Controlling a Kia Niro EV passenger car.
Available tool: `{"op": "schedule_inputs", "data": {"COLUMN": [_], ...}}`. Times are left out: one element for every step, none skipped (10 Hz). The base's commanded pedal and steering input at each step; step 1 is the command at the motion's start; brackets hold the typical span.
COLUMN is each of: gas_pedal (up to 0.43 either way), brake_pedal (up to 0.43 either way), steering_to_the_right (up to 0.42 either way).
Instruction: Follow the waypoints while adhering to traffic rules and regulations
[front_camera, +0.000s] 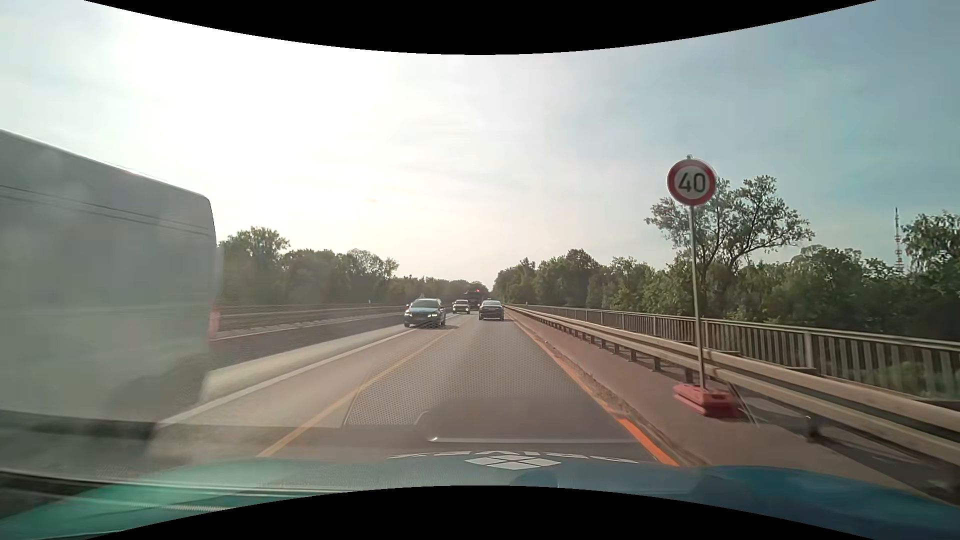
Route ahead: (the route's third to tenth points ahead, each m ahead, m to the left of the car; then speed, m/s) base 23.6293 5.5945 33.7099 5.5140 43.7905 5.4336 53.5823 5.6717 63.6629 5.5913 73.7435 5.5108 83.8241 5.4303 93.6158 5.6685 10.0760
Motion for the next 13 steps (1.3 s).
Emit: {"op": "schedule_inputs", "data": {"gas_pedal": [0.177, 0.177, 0.177, 0.177, 0.177, 0.177, 0.177, 0.177, 0.177, 0.047, 0.0, 0.0, 0.0], "brake_pedal": [0.0, 0.0, 0.0, 0.0, 0.0, 0.0, 0.0, 0.0, 0.0, 0.0, 0.0, 0.0, 0.0], "steering_to_the_right": [-0.003, -0.003, -0.003, -0.003, -0.003, -0.003, -0.002, -0.002, -0.002, -0.002, -0.002, -0.002, -0.003]}}
